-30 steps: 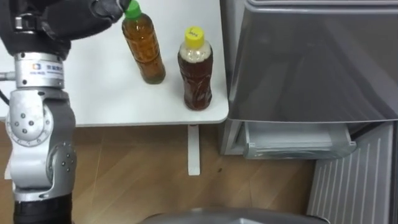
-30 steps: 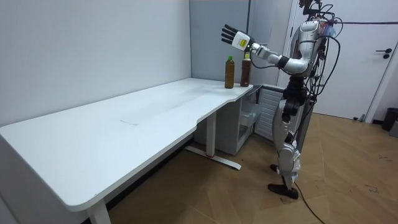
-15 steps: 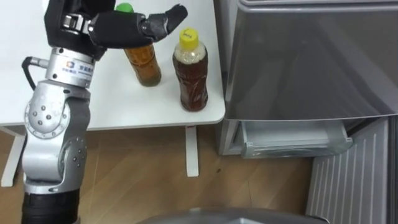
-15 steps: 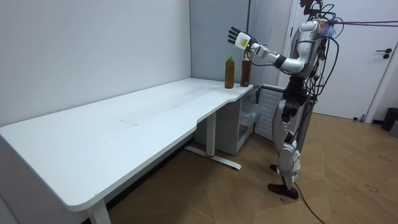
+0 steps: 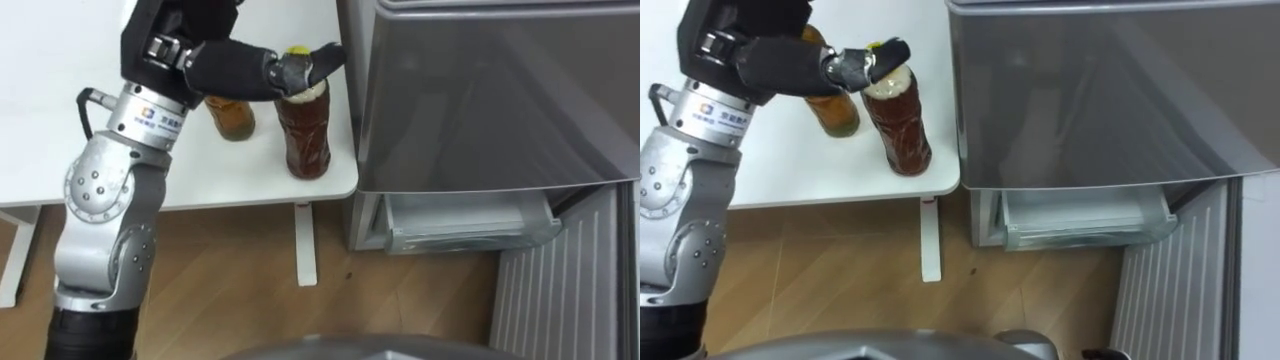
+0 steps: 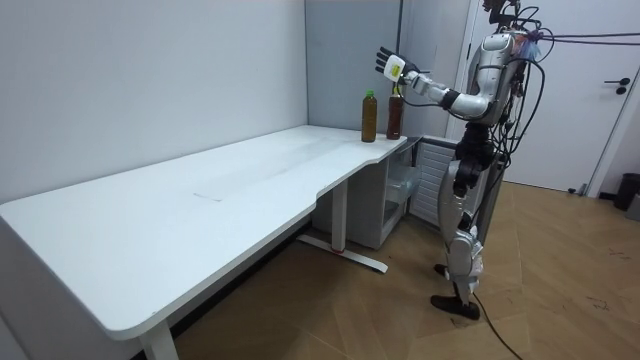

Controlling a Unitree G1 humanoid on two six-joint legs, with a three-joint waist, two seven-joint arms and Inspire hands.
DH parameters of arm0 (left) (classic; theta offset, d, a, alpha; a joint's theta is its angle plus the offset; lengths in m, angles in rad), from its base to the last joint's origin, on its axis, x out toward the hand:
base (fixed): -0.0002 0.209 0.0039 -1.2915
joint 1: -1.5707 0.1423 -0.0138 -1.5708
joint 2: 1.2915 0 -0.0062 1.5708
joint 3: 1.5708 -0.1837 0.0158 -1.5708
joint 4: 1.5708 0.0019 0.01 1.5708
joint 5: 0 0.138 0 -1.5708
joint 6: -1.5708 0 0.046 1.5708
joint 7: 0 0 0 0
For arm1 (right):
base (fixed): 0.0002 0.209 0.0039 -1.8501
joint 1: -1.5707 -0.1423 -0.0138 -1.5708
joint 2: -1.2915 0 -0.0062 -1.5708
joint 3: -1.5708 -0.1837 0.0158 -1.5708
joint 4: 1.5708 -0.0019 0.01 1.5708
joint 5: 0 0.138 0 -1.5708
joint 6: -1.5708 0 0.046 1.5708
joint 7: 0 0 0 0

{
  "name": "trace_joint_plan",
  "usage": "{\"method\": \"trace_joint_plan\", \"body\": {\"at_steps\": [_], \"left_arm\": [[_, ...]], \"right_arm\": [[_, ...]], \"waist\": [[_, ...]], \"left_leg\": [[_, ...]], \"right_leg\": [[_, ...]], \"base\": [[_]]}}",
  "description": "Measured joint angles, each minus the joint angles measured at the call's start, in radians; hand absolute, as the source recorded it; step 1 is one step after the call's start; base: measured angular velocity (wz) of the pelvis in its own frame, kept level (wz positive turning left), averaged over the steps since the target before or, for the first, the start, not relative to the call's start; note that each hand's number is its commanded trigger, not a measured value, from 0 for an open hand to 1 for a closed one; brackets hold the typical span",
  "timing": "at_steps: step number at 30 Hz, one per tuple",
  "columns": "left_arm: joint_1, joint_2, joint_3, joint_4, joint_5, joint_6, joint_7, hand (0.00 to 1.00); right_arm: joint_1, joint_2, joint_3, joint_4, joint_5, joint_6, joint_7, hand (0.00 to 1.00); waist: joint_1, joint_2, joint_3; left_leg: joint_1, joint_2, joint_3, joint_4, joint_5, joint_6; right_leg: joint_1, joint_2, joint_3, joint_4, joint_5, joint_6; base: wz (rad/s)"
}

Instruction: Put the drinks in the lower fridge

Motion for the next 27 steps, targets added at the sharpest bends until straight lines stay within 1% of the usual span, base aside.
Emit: {"method": "trace_joint_plan", "body": {"at_steps": [3,7,9,12,15,19,25,27], "left_arm": [[0.000,-0.001,-0.002,0.000,0.000,0.002,-0.013,0.00],[0.000,0.001,-0.036,0.000,0.000,0.011,-0.038,0.00],[0.001,0.002,-0.068,0.001,0.001,0.031,-0.064,0.00],[0.001,0.002,-0.092,0.002,0.001,0.052,-0.099,0.00],[0.002,0.003,-0.106,0.008,0.001,0.064,-0.122,0.00],[0.002,0.003,-0.107,0.008,0.002,0.077,-0.138,0.00],[0.008,0.004,-0.105,0.015,0.004,0.079,-0.142,0.00],[0.008,0.006,-0.104,0.016,0.007,0.079,-0.143,0.00]], "right_arm": [[0.000,0.000,0.004,0.000,0.000,0.000,-0.001,0.00],[0.002,0.003,0.032,0.000,-0.012,0.002,-0.001,0.00],[0.002,0.005,0.042,0.000,-0.015,0.004,-0.001,0.00],[0.001,0.005,0.041,-0.002,-0.020,0.014,-0.001,0.00],[0.002,0.006,0.041,-0.002,-0.027,0.023,-0.001,0.00],[0.002,0.008,0.042,-0.002,-0.035,0.023,-0.001,0.00],[0.001,0.009,0.042,-0.003,-0.024,0.023,-0.002,0.00],[0.002,0.009,0.042,-0.004,-0.025,0.022,-0.001,0.00]], "waist": [[0.000,0.000,0.0001],[-0.001,0.000,0.0002],[-0.002,-0.001,0.0010],[-0.003,-0.003,0.0022],[-0.002,-0.005,0.0030],[-0.001,-0.004,0.0027],[0.004,-0.003,0.0017],[0.006,0.000,0.0002]], "left_leg": [[0.000,0.000,0.002,0.000,0.000,0.000],[0.003,0.000,0.003,0.000,0.000,0.000],[0.004,0.000,0.002,0.000,0.000,0.000],[0.005,0.000,0.002,0.000,0.000,0.000],[0.005,0.000,0.002,0.000,0.000,0.000],[0.005,0.000,0.002,0.000,0.000,0.000],[0.003,0.000,0.002,0.000,0.000,0.000],[0.004,0.000,0.002,0.000,0.000,0.000]], "right_leg": [[0.000,0.000,-0.001,0.000,0.000,0.000],[0.005,-0.001,-0.003,-0.001,0.000,0.000],[0.006,-0.001,-0.004,0.000,0.000,0.000],[0.006,-0.001,-0.003,0.000,0.000,0.000],[0.006,-0.001,-0.003,0.000,0.000,0.000],[0.006,0.000,-0.003,0.000,0.000,0.000],[0.006,-0.001,-0.005,-0.001,0.000,0.000],[0.006,-0.002,-0.005,0.000,0.000,0.000]], "base": [[0.00],[0.00],[0.00],[0.00],[0.00],[0.00],[0.00],[0.00]]}}
